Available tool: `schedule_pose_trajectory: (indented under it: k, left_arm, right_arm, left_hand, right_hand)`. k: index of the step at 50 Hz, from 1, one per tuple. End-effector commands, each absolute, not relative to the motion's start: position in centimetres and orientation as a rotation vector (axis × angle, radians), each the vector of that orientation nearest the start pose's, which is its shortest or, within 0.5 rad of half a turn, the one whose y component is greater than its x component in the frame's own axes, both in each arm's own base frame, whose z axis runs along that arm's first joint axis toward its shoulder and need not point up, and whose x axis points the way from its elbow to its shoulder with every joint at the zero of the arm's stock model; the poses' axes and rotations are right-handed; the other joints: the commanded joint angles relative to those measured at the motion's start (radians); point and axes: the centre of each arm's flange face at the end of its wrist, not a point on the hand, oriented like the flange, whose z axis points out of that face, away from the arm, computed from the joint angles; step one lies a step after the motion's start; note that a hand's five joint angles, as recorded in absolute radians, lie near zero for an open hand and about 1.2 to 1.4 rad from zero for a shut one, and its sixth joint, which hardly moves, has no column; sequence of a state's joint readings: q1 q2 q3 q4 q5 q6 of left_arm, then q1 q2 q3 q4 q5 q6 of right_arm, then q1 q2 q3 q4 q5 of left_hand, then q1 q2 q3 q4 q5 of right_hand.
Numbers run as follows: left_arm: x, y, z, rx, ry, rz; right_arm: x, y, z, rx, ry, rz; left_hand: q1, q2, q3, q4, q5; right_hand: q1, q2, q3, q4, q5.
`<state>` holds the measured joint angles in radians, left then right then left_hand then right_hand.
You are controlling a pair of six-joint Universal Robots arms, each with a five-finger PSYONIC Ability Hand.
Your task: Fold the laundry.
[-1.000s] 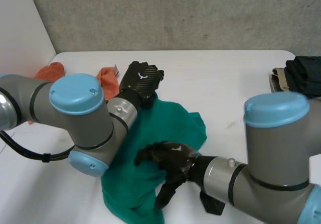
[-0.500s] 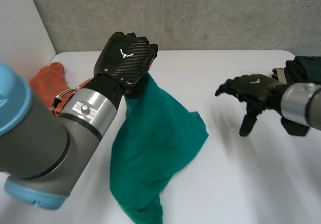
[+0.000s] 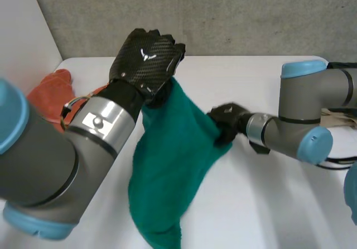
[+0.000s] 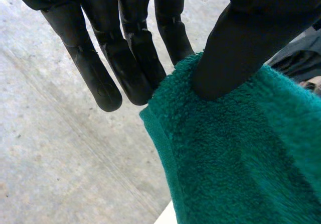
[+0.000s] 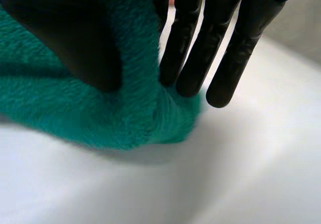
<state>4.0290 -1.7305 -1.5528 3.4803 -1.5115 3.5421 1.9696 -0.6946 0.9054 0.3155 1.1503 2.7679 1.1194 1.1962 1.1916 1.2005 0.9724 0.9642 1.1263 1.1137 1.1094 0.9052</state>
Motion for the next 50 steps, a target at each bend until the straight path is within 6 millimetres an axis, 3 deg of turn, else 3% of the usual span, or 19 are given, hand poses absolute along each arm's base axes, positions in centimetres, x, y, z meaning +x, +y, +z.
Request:
schedule_pose_trajectory:
  k: [1, 4, 5, 8, 11, 16, 20, 21, 23, 24, 32, 35, 36, 39, 45, 50]
  left_arm:
    - [-34.5, -24.5, 32.6, 1.066, 1.584, -2.713]
    - [-34.1, -26.6, 34.9, 0.981, 1.422, -2.754]
    - [-34.0, -27.2, 36.8, 0.927, 1.301, -2.789]
    - [-33.9, -27.5, 39.0, 0.860, 1.159, -2.836]
    - [-33.9, -27.4, 39.6, 0.837, 1.104, -2.861]
    - [-34.1, -26.4, 37.4, 0.927, 1.171, -2.833]
    - [-34.9, -24.3, 33.3, 1.099, 1.286, -2.778]
    - [-35.1, -23.5, 31.2, 1.174, 1.360, -2.733]
    - [-35.1, -22.5, 29.0, 1.236, 1.438, -2.681]
    - [-35.0, -21.5, 26.7, 1.301, 1.515, -2.624]
    - [-35.1, -15.6, 16.8, 1.641, 1.818, -2.322]
    - [-35.3, -14.3, 15.9, 1.703, 1.842, -2.291]
    - [-35.3, -14.0, 15.8, 1.713, 1.849, -2.283]
    - [-35.2, -14.0, 16.0, 1.708, 1.859, -2.267]
    - [-33.4, -16.6, 19.2, 1.518, 1.863, -2.299]
    - [-31.3, -18.9, 19.6, 1.404, 1.930, -2.254]
  right_arm:
    - [32.0, -38.3, 23.3, -0.847, 1.872, -2.049]
    - [31.5, -38.2, 28.2, -0.722, 1.652, -2.290]
    - [31.4, -38.0, 29.1, -0.700, 1.605, -2.332]
    - [30.7, -36.8, 32.1, -0.648, 1.451, -2.463]
    - [30.3, -35.9, 32.5, -0.645, 1.426, -2.482]
    - [29.7, -34.7, 29.8, -0.683, 1.559, -2.398]
    - [29.0, -33.5, 26.8, -0.776, 1.707, -2.324]
    - [28.9, -33.2, 26.0, -0.805, 1.738, -2.306]
    - [28.6, -32.7, 24.5, -0.859, 1.797, -2.271]
    - [28.4, -32.0, 22.9, -0.919, 1.850, -2.235]
    - [26.4, -28.5, 16.4, -1.248, 2.091, -2.037]
    - [25.4, -28.3, 15.5, -1.290, 2.147, -2.010]
    - [24.9, -28.2, 15.0, -1.297, 2.179, -1.986]
    - [24.2, -27.9, 14.6, -1.299, 2.219, -1.953]
    - [22.1, -28.7, 15.1, -1.233, 2.304, -1.953]
    - [21.0, -29.8, 15.4, -1.150, 2.343, -1.965]
  left_hand:
    - [0.277, 0.200, 0.205, 0.196, 0.249]
    - [0.277, 0.200, 0.205, 0.196, 0.249]
    - [0.277, 0.200, 0.205, 0.196, 0.249]
    - [0.277, 0.200, 0.205, 0.196, 0.249]
    - [0.277, 0.200, 0.205, 0.196, 0.249]
    - [0.277, 0.200, 0.205, 0.196, 0.249]
    - [0.277, 0.200, 0.205, 0.196, 0.249]
    - [0.277, 0.200, 0.205, 0.196, 0.249]
    - [0.277, 0.200, 0.205, 0.196, 0.249]
    - [0.277, 0.200, 0.205, 0.196, 0.249]
    - [0.245, 0.168, 0.173, 0.164, 0.218]
    - [0.037, -0.039, -0.035, -0.044, 0.010]
    - [-0.208, -0.284, -0.280, -0.289, -0.235]
    - [-0.571, -0.647, -0.643, -0.652, -0.598]
    - [-0.826, -0.903, -0.898, -0.907, -0.854]
    - [-0.841, -0.918, -0.913, -0.922, -0.869]
  right_hand:
    - [0.432, 0.270, 0.283, 0.287, 0.317]
    - [0.432, 0.270, 0.283, 0.287, 0.317]
    - [0.432, 0.270, 0.283, 0.287, 0.317]
    - [0.432, 0.270, 0.283, 0.287, 0.317]
    - [0.432, 0.270, 0.283, 0.287, 0.317]
    - [0.432, 0.270, 0.283, 0.287, 0.317]
    - [0.432, 0.270, 0.283, 0.287, 0.317]
    - [0.432, 0.270, 0.283, 0.287, 0.317]
    - [0.432, 0.270, 0.283, 0.287, 0.317]
    - [0.432, 0.270, 0.283, 0.287, 0.317]
    - [0.432, 0.270, 0.283, 0.287, 0.317]
    - [0.432, 0.270, 0.283, 0.287, 0.317]
    - [0.432, 0.270, 0.283, 0.287, 0.317]
    - [0.432, 0.270, 0.283, 0.287, 0.317]
    - [0.432, 0.270, 0.283, 0.287, 0.317]
    - [0.432, 0.270, 0.283, 0.287, 0.317]
